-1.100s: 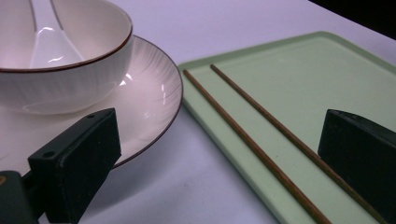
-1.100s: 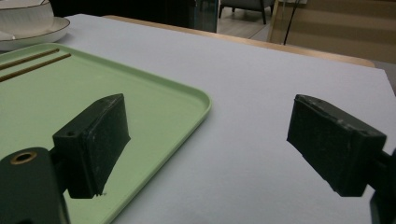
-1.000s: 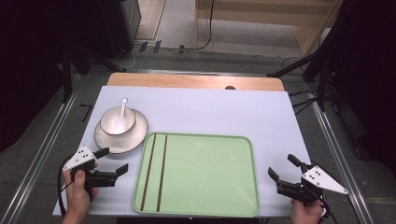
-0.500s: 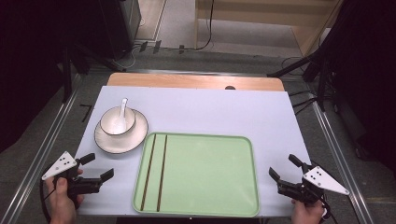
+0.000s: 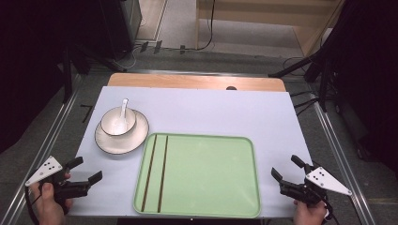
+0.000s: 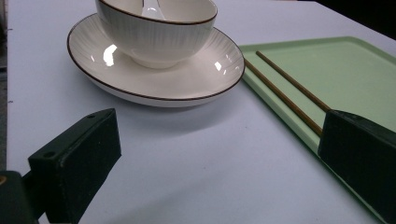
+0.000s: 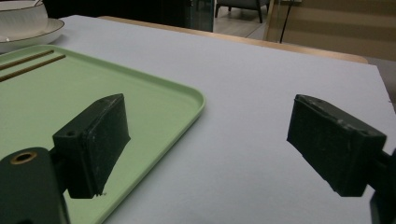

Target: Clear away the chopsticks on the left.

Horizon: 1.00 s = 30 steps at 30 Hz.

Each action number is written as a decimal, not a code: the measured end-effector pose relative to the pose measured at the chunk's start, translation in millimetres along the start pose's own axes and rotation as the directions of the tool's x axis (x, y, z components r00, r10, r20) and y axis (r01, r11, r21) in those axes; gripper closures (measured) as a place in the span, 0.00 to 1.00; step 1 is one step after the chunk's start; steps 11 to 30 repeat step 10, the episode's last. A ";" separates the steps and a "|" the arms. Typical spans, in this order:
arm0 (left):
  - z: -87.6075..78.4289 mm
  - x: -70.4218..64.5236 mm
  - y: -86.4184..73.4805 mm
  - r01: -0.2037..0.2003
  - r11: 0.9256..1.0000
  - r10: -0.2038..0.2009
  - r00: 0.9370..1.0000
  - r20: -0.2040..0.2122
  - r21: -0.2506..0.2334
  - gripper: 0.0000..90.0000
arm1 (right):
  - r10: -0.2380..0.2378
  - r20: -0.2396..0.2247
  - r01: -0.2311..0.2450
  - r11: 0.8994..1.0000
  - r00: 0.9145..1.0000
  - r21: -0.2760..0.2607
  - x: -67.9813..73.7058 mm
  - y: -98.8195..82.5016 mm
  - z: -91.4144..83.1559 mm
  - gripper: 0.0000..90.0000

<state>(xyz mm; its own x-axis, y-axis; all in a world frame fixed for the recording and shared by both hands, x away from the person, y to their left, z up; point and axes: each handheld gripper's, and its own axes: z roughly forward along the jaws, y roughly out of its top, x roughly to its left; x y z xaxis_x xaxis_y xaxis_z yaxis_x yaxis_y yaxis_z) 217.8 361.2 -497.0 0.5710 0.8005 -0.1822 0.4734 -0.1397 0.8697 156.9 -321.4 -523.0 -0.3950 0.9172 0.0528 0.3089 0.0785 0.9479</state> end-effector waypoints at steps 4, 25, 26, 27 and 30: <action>2.6 -0.2 0.2 -0.001 1.000 0.001 1.000 0.003 0.003 0.00 | -0.003 0.002 0.003 1.000 1.000 0.002 0.2 -0.5 -0.2 0.14; 5.4 -1.7 0.6 -0.007 1.000 0.007 1.000 0.012 0.009 0.00 | 0.005 0.008 -0.005 1.000 1.000 0.008 -1.7 -2.0 -1.2 0.14; 5.4 -1.7 0.6 -0.007 1.000 0.007 1.000 0.012 0.009 0.00 | 0.005 0.008 -0.005 1.000 1.000 0.008 -1.7 -2.0 -1.2 0.14; 5.4 -1.7 0.6 -0.007 1.000 0.007 1.000 0.012 0.009 0.00 | 0.005 0.008 -0.005 1.000 1.000 0.008 -1.7 -2.0 -1.2 0.14; 5.4 -1.7 0.6 -0.007 1.000 0.007 1.000 0.012 0.009 0.00 | 0.005 0.008 -0.005 1.000 1.000 0.008 -1.7 -2.0 -1.2 0.14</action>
